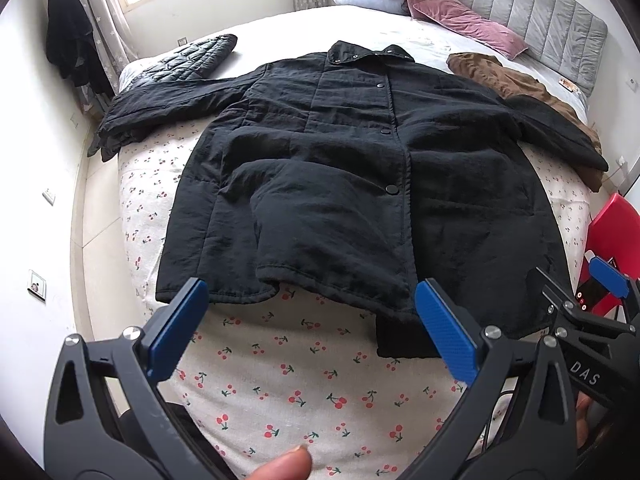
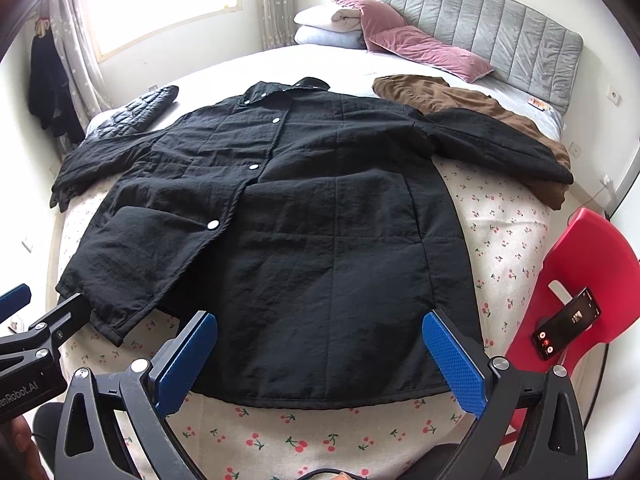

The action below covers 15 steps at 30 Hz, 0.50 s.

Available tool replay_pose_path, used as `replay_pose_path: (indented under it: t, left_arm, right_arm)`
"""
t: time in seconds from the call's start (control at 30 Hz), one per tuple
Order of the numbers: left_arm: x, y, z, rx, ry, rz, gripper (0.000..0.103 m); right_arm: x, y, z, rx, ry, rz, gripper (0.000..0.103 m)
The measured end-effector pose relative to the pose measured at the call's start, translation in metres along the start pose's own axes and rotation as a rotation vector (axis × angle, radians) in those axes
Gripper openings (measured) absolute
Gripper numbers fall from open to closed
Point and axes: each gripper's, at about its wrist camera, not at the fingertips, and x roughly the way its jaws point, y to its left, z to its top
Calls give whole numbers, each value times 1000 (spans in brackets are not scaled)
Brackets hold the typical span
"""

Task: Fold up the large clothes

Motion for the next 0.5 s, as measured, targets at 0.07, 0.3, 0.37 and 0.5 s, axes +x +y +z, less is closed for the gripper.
replay_pose_path:
  t: [0.07, 0.3, 0.37, 0.5]
  left_arm:
    - [1, 2, 0, -6, 1, 1, 103]
    - [-1, 5, 2, -3, -1, 4, 103]
    - [-1, 5, 3, 1, -3, 2, 103]
    - [-1, 6, 6, -3, -9, -5, 103]
  right_arm:
    - [0, 0, 0, -1, -2, -2, 103]
    - [1, 4, 3, -22, -3, -22, 103]
    - [1, 5, 3, -31, -7, -33, 103]
    - [1, 3, 6, -38, -9, -41, 103]
